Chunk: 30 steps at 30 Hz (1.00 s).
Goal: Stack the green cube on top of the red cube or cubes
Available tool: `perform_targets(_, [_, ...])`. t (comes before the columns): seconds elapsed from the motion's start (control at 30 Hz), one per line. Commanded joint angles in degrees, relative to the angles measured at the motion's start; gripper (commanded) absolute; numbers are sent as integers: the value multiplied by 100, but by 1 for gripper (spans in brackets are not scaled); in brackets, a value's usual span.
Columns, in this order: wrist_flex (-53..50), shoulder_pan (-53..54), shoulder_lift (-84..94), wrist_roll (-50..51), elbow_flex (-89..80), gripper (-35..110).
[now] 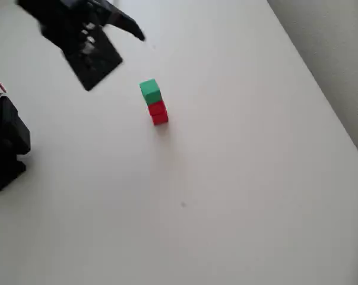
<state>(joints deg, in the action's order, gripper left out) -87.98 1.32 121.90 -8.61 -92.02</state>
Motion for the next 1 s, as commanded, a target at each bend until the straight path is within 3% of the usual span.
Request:
perform_targets(0.0, [18, -35, 1160, -70, -527, 2])
perform_targets(0.53, [1687, 352, 2813, -220, -4113, -2])
perform_targets(0.97, [2531, 510, 3305, -220, -5801, -2])
